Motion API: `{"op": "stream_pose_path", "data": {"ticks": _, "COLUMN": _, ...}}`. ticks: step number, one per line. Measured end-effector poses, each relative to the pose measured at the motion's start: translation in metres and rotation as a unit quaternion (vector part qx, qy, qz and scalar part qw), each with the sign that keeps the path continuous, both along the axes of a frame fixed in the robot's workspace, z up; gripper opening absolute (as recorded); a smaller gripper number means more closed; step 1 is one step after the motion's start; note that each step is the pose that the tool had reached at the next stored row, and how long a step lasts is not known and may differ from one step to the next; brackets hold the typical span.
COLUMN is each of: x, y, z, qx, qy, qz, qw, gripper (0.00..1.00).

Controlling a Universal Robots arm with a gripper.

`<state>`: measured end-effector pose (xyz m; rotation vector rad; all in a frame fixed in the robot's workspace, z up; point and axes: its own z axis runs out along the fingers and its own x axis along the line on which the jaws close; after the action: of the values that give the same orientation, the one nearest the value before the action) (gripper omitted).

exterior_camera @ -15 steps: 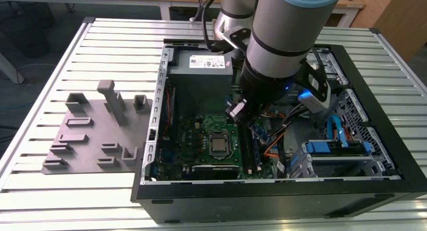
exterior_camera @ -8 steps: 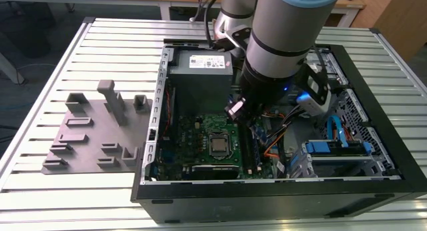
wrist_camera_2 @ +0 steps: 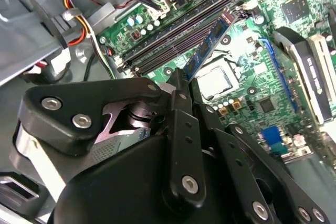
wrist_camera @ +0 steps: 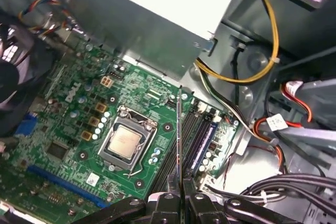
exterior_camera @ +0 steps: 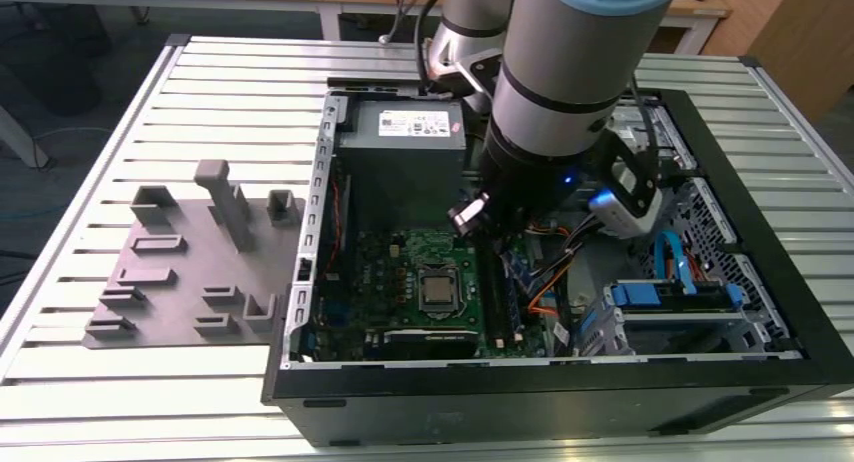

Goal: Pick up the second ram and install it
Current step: 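Insert the second ram into the second slot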

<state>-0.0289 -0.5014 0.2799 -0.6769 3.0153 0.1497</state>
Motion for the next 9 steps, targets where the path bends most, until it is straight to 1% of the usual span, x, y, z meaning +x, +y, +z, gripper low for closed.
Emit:
{"op": "stream_pose_path", "data": {"ticks": 5, "x": 0.0000, "y": 0.0000, "z": -0.0002, "qx": 0.0000, "qy": 0.0000, "qz": -0.032, "qw": 0.9995, "gripper": 0.11}}
{"op": "stream_pose_path", "data": {"ticks": 9, "x": 0.0000, "y": 0.0000, "z": -0.0004, "qx": -0.0002, "qy": 0.0000, "qz": -0.059, "qw": 0.9982, "gripper": 0.11}}
